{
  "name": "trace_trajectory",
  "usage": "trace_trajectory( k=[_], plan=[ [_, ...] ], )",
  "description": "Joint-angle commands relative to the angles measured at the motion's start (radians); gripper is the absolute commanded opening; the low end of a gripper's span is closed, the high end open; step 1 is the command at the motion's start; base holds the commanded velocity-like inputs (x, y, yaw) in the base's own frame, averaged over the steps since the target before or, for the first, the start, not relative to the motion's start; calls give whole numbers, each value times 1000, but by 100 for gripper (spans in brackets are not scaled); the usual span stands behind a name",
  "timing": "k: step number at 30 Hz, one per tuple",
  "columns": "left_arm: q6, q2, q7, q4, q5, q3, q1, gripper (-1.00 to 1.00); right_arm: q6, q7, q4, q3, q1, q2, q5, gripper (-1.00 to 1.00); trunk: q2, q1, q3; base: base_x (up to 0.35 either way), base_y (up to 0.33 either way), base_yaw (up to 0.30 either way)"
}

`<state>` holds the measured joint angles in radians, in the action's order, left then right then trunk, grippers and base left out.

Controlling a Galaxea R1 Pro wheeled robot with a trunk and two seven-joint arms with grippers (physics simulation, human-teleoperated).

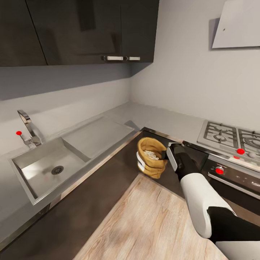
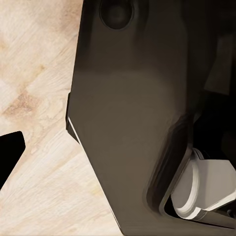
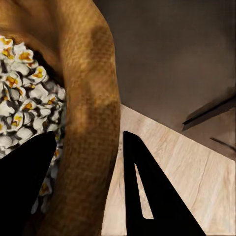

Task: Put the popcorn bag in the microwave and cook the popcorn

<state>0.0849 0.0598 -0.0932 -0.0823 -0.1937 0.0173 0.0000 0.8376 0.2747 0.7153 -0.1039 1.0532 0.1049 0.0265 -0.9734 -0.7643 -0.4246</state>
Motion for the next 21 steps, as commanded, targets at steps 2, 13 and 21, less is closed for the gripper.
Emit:
trace_trajectory(
  k=[2,13,21],
  plan=[
    [2,0,-2,-1,-6,1,0,100,3,59,-1,-3,1,2,-5,-100,-1,0,2,0,0,0],
    [3,0,-3,-1,-6,1,0,100,7,89,-7,-3,1,1,-10,-100,-1,0,20,0,0,0],
    [3,0,-2,-1,-6,1,0,100,8,89,-8,-4,1,1,-12,-100,-1,0,32,0,0,0]
  ],
)
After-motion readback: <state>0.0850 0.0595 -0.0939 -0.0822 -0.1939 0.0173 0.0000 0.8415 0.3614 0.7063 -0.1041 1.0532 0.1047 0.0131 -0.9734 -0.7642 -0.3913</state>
